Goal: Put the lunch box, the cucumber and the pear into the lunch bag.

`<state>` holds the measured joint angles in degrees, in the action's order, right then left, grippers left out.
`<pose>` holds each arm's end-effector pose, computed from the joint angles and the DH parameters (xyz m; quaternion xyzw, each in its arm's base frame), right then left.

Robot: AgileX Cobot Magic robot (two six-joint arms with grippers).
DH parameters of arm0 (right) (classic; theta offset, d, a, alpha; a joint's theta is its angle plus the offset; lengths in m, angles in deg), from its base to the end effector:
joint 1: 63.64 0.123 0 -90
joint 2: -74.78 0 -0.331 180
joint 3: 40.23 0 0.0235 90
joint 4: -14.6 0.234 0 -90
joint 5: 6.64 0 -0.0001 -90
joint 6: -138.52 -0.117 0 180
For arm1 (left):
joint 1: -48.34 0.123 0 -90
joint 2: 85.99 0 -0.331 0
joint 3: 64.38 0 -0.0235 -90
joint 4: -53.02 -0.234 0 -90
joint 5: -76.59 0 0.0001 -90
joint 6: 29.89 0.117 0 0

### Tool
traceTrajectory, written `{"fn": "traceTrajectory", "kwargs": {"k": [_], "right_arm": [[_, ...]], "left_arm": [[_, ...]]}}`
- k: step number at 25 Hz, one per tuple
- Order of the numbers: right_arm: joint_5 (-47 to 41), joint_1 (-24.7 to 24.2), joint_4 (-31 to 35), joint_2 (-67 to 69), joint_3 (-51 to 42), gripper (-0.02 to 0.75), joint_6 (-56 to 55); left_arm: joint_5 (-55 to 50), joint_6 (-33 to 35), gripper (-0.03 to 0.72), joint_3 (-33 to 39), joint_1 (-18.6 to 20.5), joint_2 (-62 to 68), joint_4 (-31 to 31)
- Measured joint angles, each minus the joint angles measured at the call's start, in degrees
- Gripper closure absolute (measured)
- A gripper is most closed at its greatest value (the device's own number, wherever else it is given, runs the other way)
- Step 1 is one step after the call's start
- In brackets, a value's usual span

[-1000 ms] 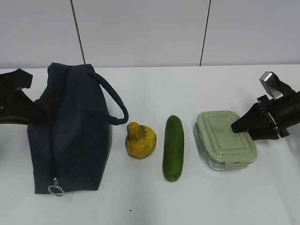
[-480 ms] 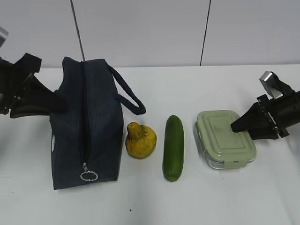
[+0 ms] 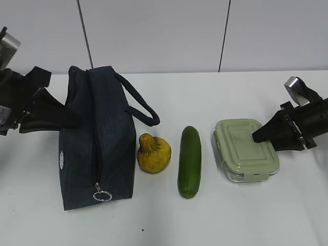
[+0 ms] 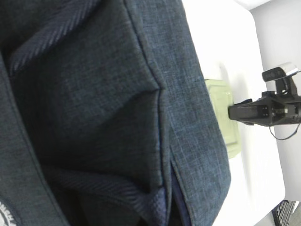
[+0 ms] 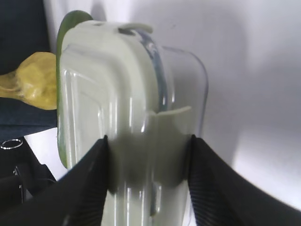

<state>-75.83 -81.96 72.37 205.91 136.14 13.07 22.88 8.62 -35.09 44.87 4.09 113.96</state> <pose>0.3982 -0.0344 0.1536 -0.0177 0.8954 0.4346 0.0950 0.2483 -0.0977 0.2858 0.0515 0.9017 -0.3907 0.1779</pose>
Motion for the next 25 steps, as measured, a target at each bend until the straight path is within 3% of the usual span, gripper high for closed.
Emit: {"fn": "traceTrajectory", "kwargs": {"k": [10,25], "right_arm": [[3.02,1.23,0.32,-2.49,0.00,0.360,-0.37],[3.61,4.72,7.08,-9.55,-0.12,0.361,-1.07]], "left_arm": [[0.00,1.44,0.701,0.00,0.00,0.00,0.34],[0.06,1.62,0.701,0.00,0.00,0.00,0.34]]}}
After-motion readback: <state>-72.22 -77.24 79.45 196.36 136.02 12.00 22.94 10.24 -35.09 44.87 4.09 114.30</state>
